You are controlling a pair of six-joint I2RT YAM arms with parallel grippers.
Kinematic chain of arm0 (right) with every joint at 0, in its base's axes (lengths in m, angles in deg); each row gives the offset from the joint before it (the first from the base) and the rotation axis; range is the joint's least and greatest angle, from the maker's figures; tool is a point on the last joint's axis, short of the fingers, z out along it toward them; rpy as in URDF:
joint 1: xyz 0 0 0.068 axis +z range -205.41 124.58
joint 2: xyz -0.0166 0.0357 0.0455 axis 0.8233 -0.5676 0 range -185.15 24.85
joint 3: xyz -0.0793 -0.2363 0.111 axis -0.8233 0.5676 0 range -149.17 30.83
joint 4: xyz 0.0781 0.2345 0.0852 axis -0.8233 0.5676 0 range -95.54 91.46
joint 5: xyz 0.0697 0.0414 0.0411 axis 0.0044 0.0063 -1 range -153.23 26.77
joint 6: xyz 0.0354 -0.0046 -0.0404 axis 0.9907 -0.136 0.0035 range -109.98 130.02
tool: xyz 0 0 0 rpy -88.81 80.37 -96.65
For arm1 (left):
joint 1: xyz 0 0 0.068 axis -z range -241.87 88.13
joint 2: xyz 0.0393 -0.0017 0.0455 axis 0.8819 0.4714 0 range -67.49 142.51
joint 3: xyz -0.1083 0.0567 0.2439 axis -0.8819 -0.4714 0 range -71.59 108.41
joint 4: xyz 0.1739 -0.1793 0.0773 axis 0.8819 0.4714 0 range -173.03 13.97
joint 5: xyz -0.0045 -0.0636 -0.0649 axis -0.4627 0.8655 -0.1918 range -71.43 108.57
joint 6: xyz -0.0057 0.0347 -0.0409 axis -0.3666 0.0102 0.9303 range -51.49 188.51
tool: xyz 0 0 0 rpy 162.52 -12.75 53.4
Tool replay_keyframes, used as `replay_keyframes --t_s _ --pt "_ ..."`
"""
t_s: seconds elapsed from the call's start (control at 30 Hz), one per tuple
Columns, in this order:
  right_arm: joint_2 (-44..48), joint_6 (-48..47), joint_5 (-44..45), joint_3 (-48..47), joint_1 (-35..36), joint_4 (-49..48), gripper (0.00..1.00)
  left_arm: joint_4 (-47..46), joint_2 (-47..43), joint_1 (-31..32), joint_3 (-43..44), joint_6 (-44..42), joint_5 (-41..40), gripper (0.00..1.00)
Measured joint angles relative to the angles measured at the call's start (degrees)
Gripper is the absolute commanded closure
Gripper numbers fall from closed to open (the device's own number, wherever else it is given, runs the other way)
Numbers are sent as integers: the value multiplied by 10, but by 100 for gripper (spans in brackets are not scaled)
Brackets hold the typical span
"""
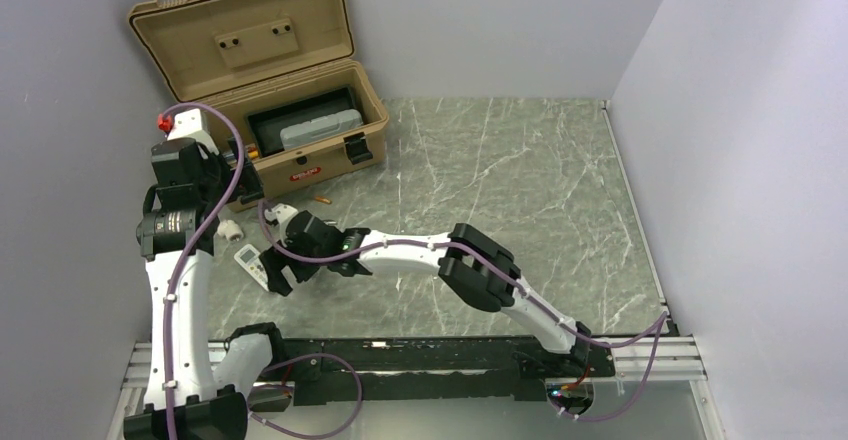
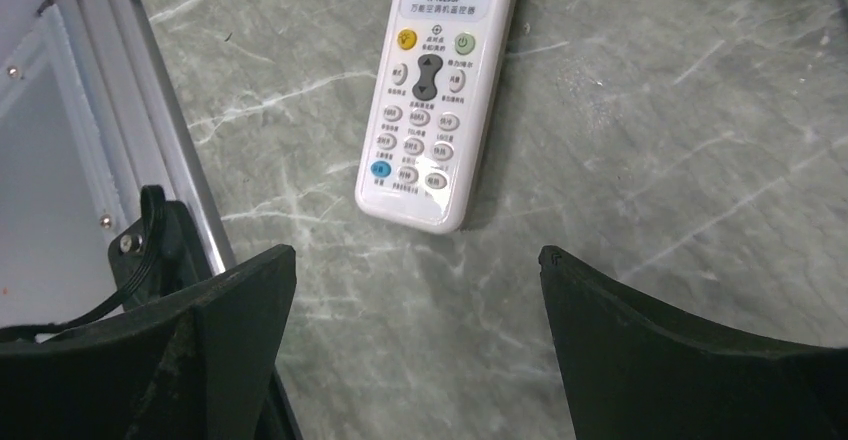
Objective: Load the batteries into the remote control
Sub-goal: Move the remote control to the center of the board.
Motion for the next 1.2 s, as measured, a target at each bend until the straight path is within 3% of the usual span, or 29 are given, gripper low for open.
replay_keyframes --t_s 0.7,1.2 --pt "-128 -5 5 -192 12 80 8 1 -1 -2 0 -2 18 1" --pt "-150 -102 142 -239 51 142 9 4 -2 -2 0 -3 31 1"
